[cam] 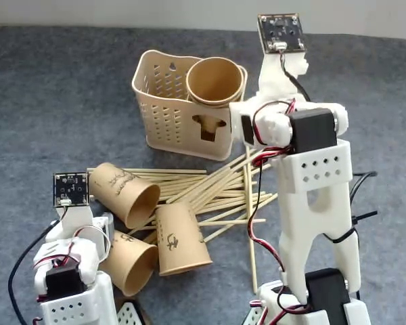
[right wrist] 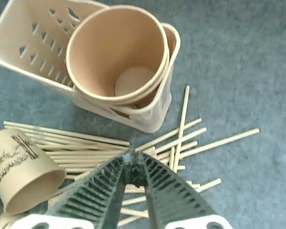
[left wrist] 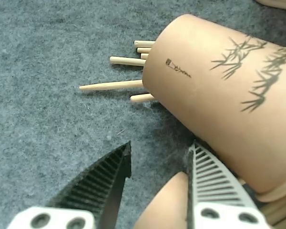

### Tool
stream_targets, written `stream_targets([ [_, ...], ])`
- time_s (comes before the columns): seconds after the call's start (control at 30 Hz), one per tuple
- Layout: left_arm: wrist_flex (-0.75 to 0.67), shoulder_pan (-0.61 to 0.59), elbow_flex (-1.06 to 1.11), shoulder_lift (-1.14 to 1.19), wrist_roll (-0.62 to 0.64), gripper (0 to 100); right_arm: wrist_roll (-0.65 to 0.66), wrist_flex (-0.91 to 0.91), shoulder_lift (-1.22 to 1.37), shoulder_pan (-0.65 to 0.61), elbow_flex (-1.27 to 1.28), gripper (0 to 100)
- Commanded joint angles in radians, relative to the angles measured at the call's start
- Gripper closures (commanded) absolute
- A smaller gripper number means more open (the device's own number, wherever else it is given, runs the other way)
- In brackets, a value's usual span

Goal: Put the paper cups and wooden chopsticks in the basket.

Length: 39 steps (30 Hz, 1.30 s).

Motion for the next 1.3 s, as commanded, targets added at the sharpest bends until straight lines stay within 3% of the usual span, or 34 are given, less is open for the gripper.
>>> stream_targets([
  [0.0,-0.014,-0.01,-0.007,-0.007,0.005,80,0.0,0.062,-0.019,-0.008,-0.012,98.7],
  [0.2,-0.014,-0.01,-0.007,-0.007,0.005,80,-0.002,0.038,-0.193,-0.008,0.101,99.2],
  [0.5,-0.014,-0.01,-0.005,-0.007,0.005,80,0.106,-0.266,-0.573,-0.002,0.693,99.2],
  [0.67,-0.014,-0.01,-0.007,-0.007,0.005,80,0.106,-0.369,-0.725,-0.001,0.901,99.2],
  [0.93,-0.014,-0.01,-0.015,-0.007,0.005,80,0.094,-0.591,-0.909,0.117,1.21,99.2],
  [1.1,-0.012,-0.008,-0.041,-0.007,0.006,80,0.0,-0.717,-1.046,0.137,1.432,99.2],
  [1.27,-0.006,-0.008,-0.074,-0.007,-0.083,80,0.0,-0.78,-1.21,0.139,1.593,99.2],
])
